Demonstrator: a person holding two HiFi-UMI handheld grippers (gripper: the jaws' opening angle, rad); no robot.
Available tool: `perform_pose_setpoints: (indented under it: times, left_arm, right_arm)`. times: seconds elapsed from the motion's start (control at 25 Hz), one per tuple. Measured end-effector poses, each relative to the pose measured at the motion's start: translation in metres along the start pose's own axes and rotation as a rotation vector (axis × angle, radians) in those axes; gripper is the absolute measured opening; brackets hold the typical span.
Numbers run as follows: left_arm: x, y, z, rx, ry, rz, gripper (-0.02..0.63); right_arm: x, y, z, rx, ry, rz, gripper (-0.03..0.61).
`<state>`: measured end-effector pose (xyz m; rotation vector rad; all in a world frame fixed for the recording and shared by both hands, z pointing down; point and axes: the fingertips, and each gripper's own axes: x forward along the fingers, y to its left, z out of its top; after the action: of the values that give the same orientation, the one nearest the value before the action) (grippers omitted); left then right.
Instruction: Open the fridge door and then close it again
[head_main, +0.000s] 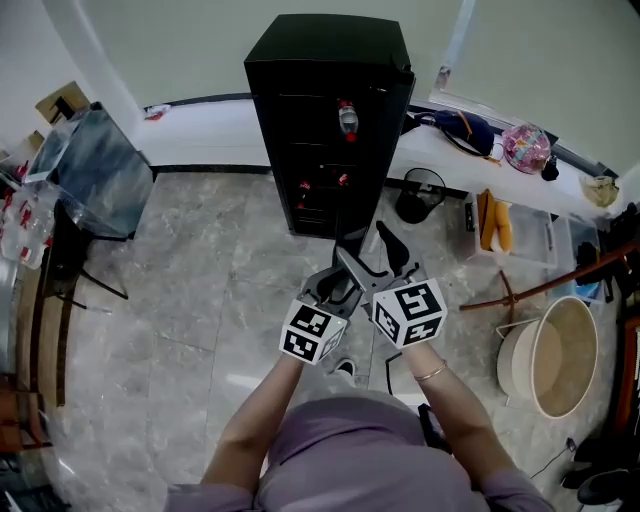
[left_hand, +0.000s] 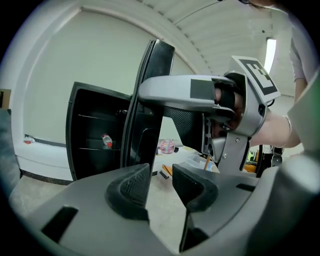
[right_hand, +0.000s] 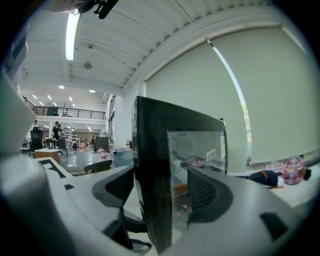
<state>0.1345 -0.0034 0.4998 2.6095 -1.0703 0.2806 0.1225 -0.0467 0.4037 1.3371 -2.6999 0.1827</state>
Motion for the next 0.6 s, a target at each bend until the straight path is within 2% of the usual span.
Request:
perform_pose_setpoints:
  times: [0.16, 0.4, 0.6]
  left_arm:
    - [-0.008, -0.004, 0.002, -0.011, -0.006, -0.023, 0.13]
    - [-0.02, 0.017, 0.003, -0.054, -0.014, 0.017, 0.134]
    - [-0.009, 0.01, 0.006, -0.056, -0.012, -0.025, 0.144]
  right_arm:
    - [-0.01, -0.009, -0.002, -0.002, -0.004, 0.002, 0.347]
    - [-0.026, -0.019, -0.005, 0.002, -0.01, -0.023, 0.348]
    - [-0.039, -0.025, -0.007, 0.023, -0.009, -0.053, 0.351]
